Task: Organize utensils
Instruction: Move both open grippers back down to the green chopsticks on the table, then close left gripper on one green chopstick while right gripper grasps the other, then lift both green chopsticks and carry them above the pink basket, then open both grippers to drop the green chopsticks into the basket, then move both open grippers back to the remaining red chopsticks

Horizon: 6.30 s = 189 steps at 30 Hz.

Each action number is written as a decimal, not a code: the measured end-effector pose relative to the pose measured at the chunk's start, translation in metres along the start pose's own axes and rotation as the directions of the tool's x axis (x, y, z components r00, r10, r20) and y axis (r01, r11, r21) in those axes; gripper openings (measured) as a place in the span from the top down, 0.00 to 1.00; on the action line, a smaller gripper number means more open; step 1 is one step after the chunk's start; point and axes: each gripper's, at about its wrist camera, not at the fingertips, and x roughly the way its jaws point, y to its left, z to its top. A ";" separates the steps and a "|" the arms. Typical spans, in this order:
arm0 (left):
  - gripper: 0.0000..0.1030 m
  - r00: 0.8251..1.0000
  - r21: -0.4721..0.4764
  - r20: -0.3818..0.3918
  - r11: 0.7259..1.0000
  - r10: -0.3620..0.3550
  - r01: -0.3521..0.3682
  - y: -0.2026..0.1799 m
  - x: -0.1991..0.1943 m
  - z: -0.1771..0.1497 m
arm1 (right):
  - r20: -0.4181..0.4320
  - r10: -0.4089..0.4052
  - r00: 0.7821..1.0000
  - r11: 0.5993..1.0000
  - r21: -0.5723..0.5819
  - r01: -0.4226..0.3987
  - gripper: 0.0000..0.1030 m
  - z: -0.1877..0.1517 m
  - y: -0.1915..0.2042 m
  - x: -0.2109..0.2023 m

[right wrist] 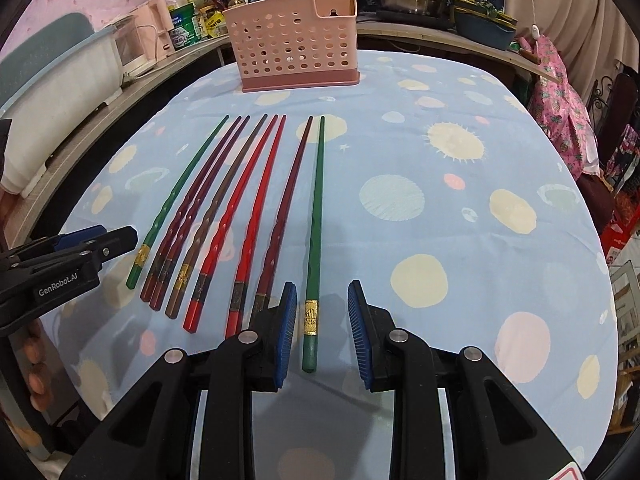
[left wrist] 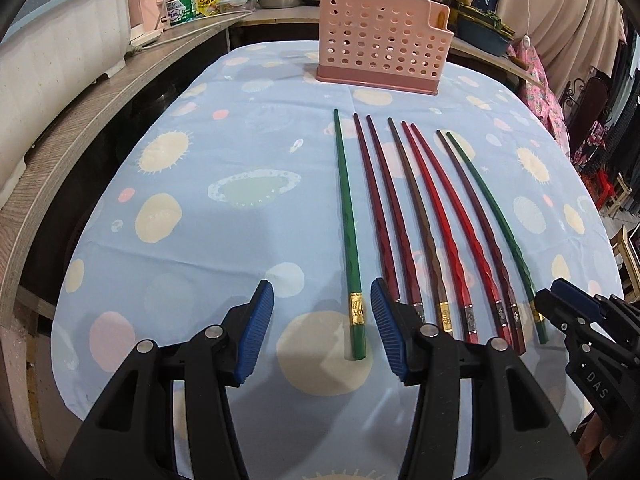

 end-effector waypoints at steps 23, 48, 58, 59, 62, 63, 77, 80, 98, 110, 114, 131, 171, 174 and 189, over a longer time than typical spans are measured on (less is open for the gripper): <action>0.53 0.999 0.019 -0.043 1.000 0.015 -0.014 -0.004 0.015 -0.009 | -0.016 -0.003 1.000 1.000 -0.008 0.003 0.82 -0.006 0.001 0.007; 0.93 0.998 0.022 -0.048 0.999 -0.032 0.034 -0.001 0.016 -0.005 | -0.012 -0.016 1.000 0.999 -0.029 0.016 0.93 -0.004 0.001 0.008; 0.93 0.999 0.002 -0.024 0.999 -0.043 0.043 0.001 0.002 0.004 | 0.031 -0.012 0.999 1.000 -0.007 0.013 0.93 0.011 -0.005 -0.003; 0.93 0.999 0.000 -0.017 0.999 -0.044 0.044 0.001 0.000 0.006 | 0.040 -0.014 0.999 1.000 -0.007 0.015 0.93 0.014 -0.006 -0.005; 0.93 0.999 -0.007 0.005 0.999 -0.048 0.048 0.003 -0.009 0.013 | 0.060 -0.015 0.998 1.000 -0.003 0.015 0.93 0.021 -0.008 -0.011; 0.93 0.999 -0.010 0.011 0.999 -0.049 0.049 0.003 -0.011 0.015 | 0.070 -0.017 0.997 1.000 -0.001 0.017 0.93 0.023 -0.008 -0.014; 0.93 0.987 -0.028 0.154 0.998 -0.054 0.059 0.009 -0.057 0.065 | 0.229 -0.012 0.973 0.999 0.033 0.004 0.93 0.078 -0.023 -0.052; 0.93 0.982 -0.024 0.181 0.998 -0.048 0.053 0.010 -0.064 0.077 | 0.259 -0.005 0.966 0.999 0.037 -0.004 0.93 0.092 -0.025 -0.059; 0.94 0.938 -0.028 0.347 0.999 -0.029 0.041 0.012 -0.096 0.159 | 0.394 -0.019 0.919 1.000 0.028 0.009 0.93 0.161 -0.028 -0.080; 0.94 0.880 -0.019 0.471 0.997 -0.062 0.081 0.009 -0.124 0.227 | 0.493 0.006 0.870 0.999 0.036 -0.028 0.93 0.225 -0.032 -0.093; 0.94 0.840 -0.015 0.538 0.996 -0.064 0.085 0.005 -0.138 0.254 | 0.554 0.018 0.832 0.998 0.034 -0.043 0.93 0.256 -0.031 -0.102; 0.94 0.757 -0.072 0.652 0.991 -0.038 0.111 0.006 -0.120 0.347 | 0.626 0.098 0.774 0.992 0.005 -0.129 0.93 0.363 -0.007 -0.083; 0.54 0.884 -0.062 0.467 0.998 0.010 0.021 0.008 -0.043 0.268 | 0.426 0.111 0.898 0.991 0.016 -0.130 0.79 0.275 -0.007 -0.015; 0.54 0.897 -0.064 0.442 0.998 0.021 0.008 0.009 -0.041 0.253 | 0.402 0.114 0.908 0.992 0.008 -0.128 0.79 0.258 -0.004 -0.015; 0.55 0.951 -0.056 0.298 0.996 0.089 -0.075 0.014 -0.019 0.171 | 0.268 0.075 0.960 0.997 0.009 -0.080 0.79 0.164 -0.011 -0.006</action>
